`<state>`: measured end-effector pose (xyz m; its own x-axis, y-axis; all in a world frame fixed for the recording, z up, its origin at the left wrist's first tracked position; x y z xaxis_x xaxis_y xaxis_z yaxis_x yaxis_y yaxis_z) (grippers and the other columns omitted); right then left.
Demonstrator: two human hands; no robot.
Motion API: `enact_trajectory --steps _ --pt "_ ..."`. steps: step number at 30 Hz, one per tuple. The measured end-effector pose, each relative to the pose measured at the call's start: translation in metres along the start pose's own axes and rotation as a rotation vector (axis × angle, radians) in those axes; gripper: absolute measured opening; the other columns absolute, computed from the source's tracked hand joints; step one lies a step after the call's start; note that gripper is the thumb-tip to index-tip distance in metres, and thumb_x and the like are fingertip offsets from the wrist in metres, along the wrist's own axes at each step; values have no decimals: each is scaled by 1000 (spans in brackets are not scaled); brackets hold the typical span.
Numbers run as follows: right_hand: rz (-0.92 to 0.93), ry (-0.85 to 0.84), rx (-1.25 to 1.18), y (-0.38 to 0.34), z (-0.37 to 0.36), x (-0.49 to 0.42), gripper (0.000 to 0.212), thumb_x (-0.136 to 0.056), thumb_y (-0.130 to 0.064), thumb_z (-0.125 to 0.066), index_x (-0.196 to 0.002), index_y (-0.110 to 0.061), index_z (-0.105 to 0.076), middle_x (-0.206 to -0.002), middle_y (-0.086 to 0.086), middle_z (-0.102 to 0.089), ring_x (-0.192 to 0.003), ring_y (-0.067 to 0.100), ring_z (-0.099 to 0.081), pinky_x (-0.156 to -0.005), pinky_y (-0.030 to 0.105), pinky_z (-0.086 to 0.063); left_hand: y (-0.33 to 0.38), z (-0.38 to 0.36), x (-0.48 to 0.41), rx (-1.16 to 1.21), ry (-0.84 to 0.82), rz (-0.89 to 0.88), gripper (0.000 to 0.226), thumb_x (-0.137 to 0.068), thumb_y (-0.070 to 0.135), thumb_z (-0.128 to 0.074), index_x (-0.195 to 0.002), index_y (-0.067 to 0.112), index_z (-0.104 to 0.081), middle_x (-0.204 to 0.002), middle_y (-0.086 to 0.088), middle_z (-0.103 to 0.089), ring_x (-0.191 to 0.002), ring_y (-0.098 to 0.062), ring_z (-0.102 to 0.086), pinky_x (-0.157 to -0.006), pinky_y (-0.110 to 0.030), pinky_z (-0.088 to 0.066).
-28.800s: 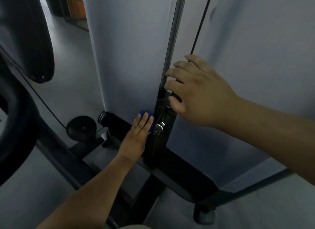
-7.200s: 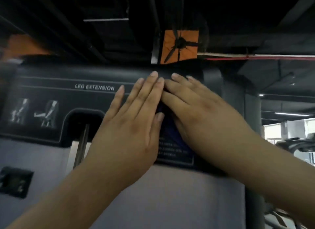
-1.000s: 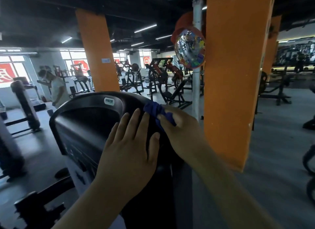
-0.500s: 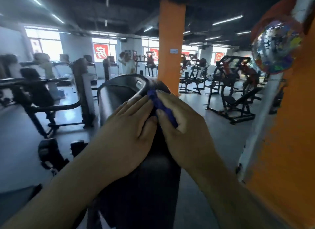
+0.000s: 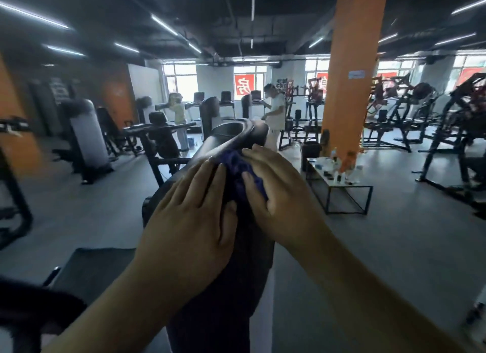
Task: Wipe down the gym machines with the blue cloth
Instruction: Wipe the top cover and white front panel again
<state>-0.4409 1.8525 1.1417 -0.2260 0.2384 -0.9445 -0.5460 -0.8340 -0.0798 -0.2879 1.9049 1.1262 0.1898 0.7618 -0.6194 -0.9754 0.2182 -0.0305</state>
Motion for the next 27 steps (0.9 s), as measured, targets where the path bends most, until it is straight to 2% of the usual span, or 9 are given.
enact_trajectory --steps 1,5,7,10,12,17,19,22,27 --pt "-34 15 -1 3 -2 -1 32 -109 -12 -63 -136 3 -70 -142 14 -68 -140 27 -60 -117 45 -47 2 1 0 -16 15 10 69 -113 46 -25 -170 9 -33 -177 -13 -30 -166 -27 -24 -135 -49 -25" --pt "31 -54 -156 -12 -15 6 32 -109 -11 -63 -137 3 -69 -146 13 -65 -144 25 -56 -120 46 -45 11 3 1 -24 69 9 68 -105 37 -36 -165 5 -42 -172 -16 -40 -162 -31 -36 -132 -51 -31" --pt "45 -58 -179 -2 -15 6 32 -111 -14 -60 -137 2 -70 -146 12 -65 -143 24 -58 -118 46 -47 9 2 2 -33 87 47 70 -103 40 -40 -165 7 -44 -172 -14 -41 -161 -30 -37 -133 -50 -31" --pt "-63 15 -185 29 -14 -6 38 -113 -23 -51 -135 2 -70 -142 10 -68 -138 21 -61 -114 45 -50 9 -1 2 -89 102 72 73 -103 46 -41 -165 9 -45 -173 -12 -40 -161 -30 -38 -132 -47 -30" --pt "-90 42 -238 29 -18 -8 37 -112 -22 -53 -134 2 -71 -140 10 -69 -138 20 -60 -115 43 -49 10 -2 2 -110 96 85 74 -102 46 -40 -166 10 -44 -174 -11 -39 -161 -29 -38 -131 -48 -31" --pt "236 -61 -318 20 -26 -2 35 -112 -20 -57 -137 1 -71 -144 13 -66 -143 25 -57 -120 47 -44 24 -6 -1 -212 133 179 72 -103 45 -36 -167 11 -43 -173 -10 -41 -162 -28 -37 -131 -48 -30" --pt "253 -29 -321 47 -29 -11 37 -113 -22 -55 -137 2 -70 -142 14 -66 -139 26 -60 -116 47 -48 33 -10 -3 -292 136 265 72 -106 48 -33 -168 12 -42 -173 -12 -40 -162 -31 -36 -132 -49 -27" --pt "160 -8 -418 76 -35 -20 38 -114 -23 -52 -136 4 -69 -139 16 -66 -135 29 -61 -114 48 -48 50 -19 -13 -410 117 432 71 -111 50 -27 -169 11 -38 -173 -14 -40 -162 -34 -35 -133 -54 -28" --pt "356 -41 -499 83 -37 -17 34 -109 -15 -64 -137 5 -69 -142 19 -66 -139 33 -59 -122 49 -42 81 -28 -38 -546 113 562 70 -110 44 -31 -167 5 -38 -172 -19 -41 -161 -38 -36 -133 -55 -26"
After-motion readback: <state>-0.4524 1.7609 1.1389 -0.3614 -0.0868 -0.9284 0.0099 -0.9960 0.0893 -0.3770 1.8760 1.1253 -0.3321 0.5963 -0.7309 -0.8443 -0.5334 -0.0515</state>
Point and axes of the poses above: each hand's wrist, its own x-axis away from the middle knuckle, its own z-axis out of the back of the hand, y = z × x, the point moved 7 cm from there along -x, towards the middle knuckle
